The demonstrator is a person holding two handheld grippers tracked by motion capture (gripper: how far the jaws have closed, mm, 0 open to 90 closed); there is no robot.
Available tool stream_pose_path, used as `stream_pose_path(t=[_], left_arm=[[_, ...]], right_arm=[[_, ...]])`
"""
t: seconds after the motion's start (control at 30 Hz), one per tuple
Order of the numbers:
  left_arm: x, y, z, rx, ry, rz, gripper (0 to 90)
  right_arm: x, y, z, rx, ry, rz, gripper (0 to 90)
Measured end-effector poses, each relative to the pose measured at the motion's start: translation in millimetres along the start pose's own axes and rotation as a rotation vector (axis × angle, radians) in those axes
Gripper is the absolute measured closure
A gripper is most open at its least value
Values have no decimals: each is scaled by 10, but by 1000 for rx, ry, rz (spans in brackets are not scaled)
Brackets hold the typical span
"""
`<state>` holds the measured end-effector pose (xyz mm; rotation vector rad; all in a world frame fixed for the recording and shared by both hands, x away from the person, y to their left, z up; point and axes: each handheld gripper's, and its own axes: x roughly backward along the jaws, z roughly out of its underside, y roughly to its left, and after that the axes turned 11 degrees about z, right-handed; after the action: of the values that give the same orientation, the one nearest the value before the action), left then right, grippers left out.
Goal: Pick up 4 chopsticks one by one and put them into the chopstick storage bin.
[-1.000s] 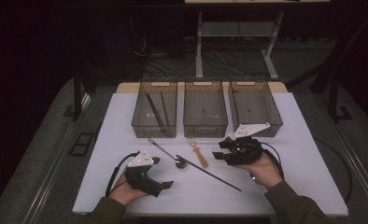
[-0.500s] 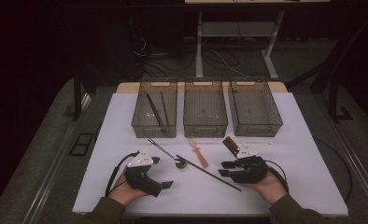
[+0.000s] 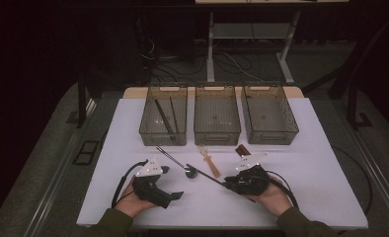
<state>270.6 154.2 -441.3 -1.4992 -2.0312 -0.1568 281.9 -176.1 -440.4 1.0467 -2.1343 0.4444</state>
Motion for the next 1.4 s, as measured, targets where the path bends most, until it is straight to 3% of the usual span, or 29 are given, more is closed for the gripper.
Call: stream_pose_path(t=[0.43, 0.83, 1.4], left_arm=[[-1, 2, 0, -1, 4, -1, 0], [-1, 1, 0, 0, 2, -1, 0], [13, 9, -4, -14, 19, 0, 0]], right_arm=[[-82, 46, -2, 41, 37, 22, 816], [-86, 96, -3, 83, 30, 48, 846], [-55, 68, -32, 86, 49, 35, 856]])
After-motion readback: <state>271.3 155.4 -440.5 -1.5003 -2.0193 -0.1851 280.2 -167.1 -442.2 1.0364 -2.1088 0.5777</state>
